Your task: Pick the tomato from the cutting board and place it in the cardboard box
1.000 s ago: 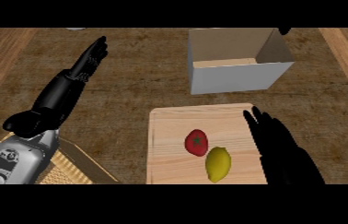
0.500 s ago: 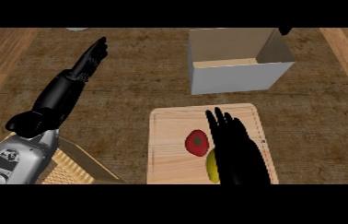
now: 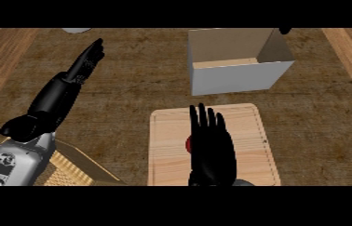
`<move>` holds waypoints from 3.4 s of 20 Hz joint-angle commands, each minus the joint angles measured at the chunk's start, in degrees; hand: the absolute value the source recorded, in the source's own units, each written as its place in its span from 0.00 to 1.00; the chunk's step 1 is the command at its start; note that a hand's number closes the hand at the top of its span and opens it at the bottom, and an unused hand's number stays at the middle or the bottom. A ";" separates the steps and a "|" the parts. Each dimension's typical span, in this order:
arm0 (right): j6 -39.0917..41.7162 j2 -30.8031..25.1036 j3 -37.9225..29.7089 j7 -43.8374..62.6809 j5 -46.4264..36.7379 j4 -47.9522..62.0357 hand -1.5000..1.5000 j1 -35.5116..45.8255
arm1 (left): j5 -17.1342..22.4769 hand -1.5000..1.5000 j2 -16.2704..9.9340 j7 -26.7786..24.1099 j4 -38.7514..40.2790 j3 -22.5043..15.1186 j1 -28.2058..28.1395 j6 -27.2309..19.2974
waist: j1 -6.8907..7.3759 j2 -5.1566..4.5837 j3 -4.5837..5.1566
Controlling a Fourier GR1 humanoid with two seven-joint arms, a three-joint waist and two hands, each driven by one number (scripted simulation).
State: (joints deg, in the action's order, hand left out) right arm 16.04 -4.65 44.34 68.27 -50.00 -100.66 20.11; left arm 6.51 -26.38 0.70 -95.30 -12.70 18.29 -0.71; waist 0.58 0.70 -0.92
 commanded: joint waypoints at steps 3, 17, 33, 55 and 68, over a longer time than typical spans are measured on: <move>4.53 4.48 1.46 12.20 -2.52 5.28 0.00 1.79 | -0.64 0.50 -0.07 -0.04 3.88 0.26 -3.31 0.57 | -0.26 -0.70 1.06; 5.06 4.59 -1.64 9.09 -2.46 9.69 0.00 1.67 | -1.54 0.50 0.17 -1.85 3.80 1.81 -5.46 2.25 | -0.28 -0.65 1.00; -0.28 4.60 -5.23 3.58 -5.73 18.61 0.00 -0.54 | -1.51 0.50 -0.18 -5.11 4.38 2.95 -8.40 4.20 | 0.06 -0.81 1.01; -4.74 3.97 6.30 -25.41 -12.64 18.44 1.00 5.59 | -2.58 0.50 1.26 -3.25 4.75 3.58 -5.10 3.68 | 0.60 -1.09 0.94; -8.17 -10.36 13.88 -69.46 1.06 -8.70 1.00 11.78 | -2.78 0.50 1.79 -3.45 5.33 3.42 -6.16 4.28 | -0.50 -1.08 0.90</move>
State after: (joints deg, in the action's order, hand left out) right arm 9.68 -9.49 61.37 7.37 -52.22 -102.32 31.14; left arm 4.30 -24.90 0.48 -95.23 -9.56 16.23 3.05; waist 1.42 0.32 -1.50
